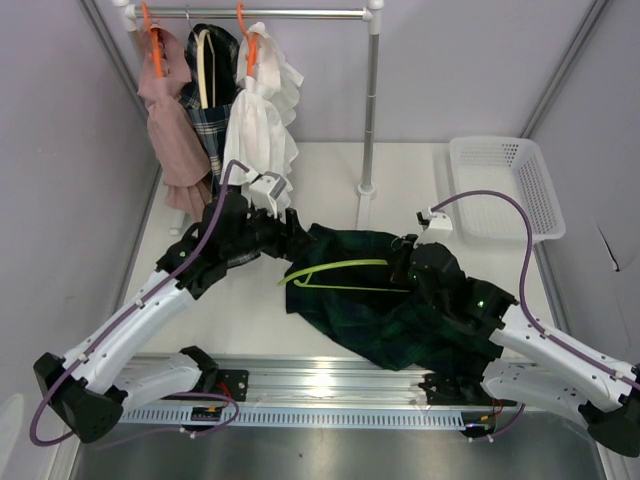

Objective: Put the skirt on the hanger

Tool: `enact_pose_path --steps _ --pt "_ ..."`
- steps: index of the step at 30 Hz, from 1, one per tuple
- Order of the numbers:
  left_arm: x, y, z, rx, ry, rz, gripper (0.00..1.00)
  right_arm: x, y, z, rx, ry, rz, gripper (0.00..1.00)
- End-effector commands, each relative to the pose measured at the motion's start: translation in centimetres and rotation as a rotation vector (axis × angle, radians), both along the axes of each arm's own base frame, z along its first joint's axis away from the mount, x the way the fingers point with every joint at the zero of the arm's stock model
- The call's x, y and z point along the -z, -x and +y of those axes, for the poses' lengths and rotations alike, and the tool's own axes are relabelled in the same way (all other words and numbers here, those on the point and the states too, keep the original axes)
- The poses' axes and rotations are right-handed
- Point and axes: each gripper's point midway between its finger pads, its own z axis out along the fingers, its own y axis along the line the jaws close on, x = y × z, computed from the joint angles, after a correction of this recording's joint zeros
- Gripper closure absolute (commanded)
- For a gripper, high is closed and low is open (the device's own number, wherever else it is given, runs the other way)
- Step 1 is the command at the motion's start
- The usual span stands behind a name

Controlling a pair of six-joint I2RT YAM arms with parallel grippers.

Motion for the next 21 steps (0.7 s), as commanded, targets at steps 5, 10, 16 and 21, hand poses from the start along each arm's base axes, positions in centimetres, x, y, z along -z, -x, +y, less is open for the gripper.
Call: enact_pose_path --steps 5,10,16,21 --pt "3.8 -3.2 0.9 -0.144 -0.051 0.140 0.30 -1.8 0.4 -0.9 0.009 -0.063 -0.057 1.00" --pt "6.2 -3.5 -0.2 -0.112 -0.054 0.195 0.30 -2.2 0.6 -1.1 0.010 -0.070 -0.066 1.00" --pt "10.1 -3.4 -0.6 -0.095 -0.100 0.277 0.31 -2.5 0.7 -1.4 0.015 -0.078 -0.077 1.00" --pt "12.2 -3.5 -0.5 -0.108 -0.121 0.305 0.31 -2.8 0.7 -1.6 0.020 -0.081 -0.083 1.00"
